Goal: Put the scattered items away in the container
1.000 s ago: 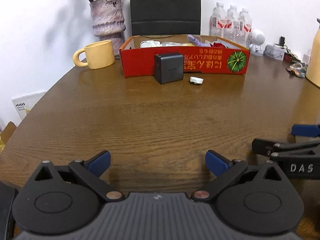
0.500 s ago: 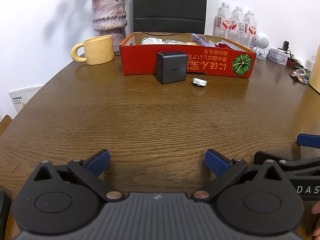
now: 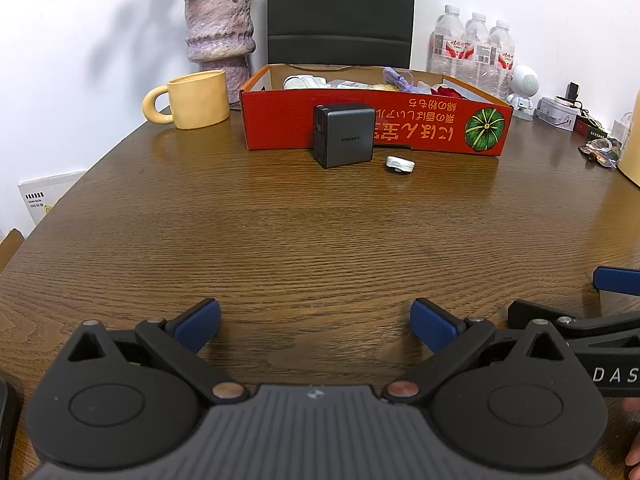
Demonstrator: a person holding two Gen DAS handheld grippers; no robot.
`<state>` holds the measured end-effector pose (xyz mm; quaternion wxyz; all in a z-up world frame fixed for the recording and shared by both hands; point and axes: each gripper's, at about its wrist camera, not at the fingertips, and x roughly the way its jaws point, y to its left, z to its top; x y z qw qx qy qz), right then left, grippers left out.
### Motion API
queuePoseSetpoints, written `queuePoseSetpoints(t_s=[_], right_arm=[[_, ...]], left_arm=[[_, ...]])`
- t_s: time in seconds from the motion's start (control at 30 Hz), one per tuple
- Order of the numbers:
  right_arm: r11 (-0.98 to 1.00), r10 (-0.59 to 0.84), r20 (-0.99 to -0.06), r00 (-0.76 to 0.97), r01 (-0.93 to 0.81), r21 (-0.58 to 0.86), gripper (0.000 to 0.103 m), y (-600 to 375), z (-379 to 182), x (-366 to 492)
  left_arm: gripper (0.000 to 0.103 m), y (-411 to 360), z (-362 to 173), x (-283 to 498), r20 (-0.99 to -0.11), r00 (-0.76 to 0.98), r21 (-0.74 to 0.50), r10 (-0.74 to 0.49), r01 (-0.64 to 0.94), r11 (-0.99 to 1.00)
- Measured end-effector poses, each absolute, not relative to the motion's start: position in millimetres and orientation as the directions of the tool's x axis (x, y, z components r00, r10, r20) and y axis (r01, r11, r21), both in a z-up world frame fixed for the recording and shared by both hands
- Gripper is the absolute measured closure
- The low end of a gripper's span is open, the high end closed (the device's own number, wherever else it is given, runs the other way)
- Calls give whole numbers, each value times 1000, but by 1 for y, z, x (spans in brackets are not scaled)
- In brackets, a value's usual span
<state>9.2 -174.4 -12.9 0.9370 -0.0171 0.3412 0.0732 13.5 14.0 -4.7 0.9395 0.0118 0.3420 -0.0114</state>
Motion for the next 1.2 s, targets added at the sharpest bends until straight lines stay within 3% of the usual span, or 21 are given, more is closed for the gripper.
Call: queuePoseSetpoints(t_s=[0.87,1.0,1.2], right_arm=[[986,134,-652,746,-166,12,0,-170,-12,16],[966,199,-698,688,-258,22,0,-166,-3,32],[949,197,-634,748,-307,-67,6,-150,17,75]], left_arm=[[0,17,-2,24,-648,762,0,0,0,1000],[0,21,8,44,-654,749,-89,-106,63,994],[0,26,20,100,-614,781,-74,-114,87,993]])
